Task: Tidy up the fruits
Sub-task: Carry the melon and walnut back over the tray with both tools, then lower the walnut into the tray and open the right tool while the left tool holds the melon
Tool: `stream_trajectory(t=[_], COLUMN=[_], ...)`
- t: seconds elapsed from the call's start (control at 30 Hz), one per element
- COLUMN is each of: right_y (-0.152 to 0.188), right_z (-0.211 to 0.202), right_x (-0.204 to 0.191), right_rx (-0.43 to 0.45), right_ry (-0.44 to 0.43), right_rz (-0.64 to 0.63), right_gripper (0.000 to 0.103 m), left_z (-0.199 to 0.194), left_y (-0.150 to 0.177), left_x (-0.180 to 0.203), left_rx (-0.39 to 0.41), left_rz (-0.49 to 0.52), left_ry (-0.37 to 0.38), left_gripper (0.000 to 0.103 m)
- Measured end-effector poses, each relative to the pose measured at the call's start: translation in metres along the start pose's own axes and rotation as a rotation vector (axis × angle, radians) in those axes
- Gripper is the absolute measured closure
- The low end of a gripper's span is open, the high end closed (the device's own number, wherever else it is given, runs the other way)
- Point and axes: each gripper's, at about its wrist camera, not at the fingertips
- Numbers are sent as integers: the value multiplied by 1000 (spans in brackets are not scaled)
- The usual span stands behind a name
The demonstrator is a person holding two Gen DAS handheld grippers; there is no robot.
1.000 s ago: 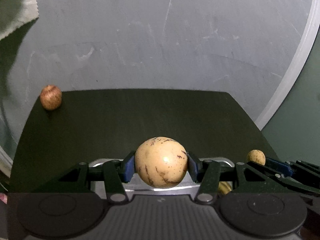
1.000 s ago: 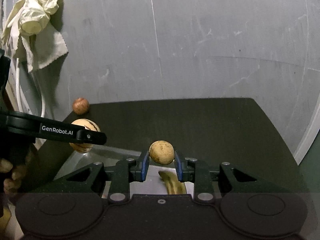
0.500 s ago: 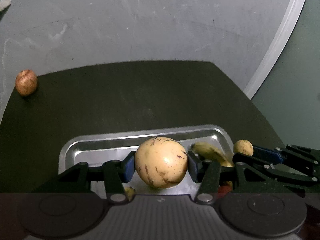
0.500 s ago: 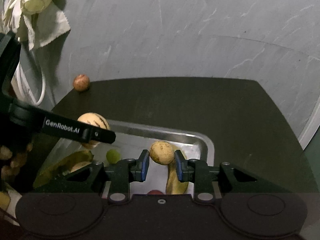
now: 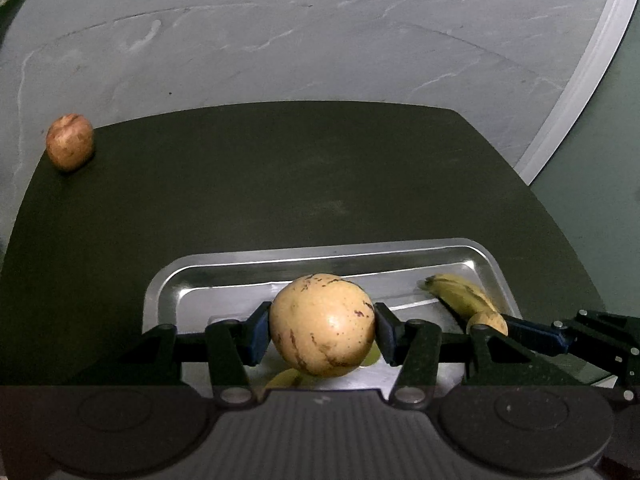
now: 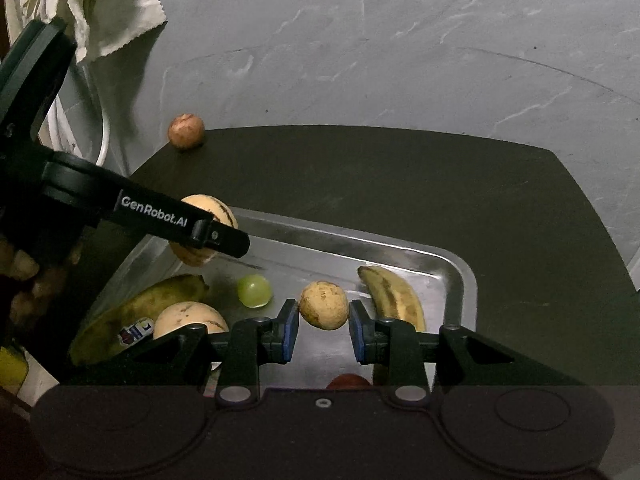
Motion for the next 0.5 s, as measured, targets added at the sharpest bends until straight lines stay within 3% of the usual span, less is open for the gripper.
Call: stream_trajectory(t=[0.5], right_y=[-3], right_z=[13], right_x=[0], right_rx=[-29], right_ry=[-13], right_rz=[-4], right_gripper=[74], left_z=[16], left_y=[-9], left_x=[-10], left_rx=[-18], left_rz=[12], left_ry=[-19], left_gripper=[46])
Point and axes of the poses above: each gripper's, at about its wrist camera, not at the fingertips, and z roughly the way its jaws point, x to its right, y to its underside, and after that the axes turned 7 degrees about -y, right-handed
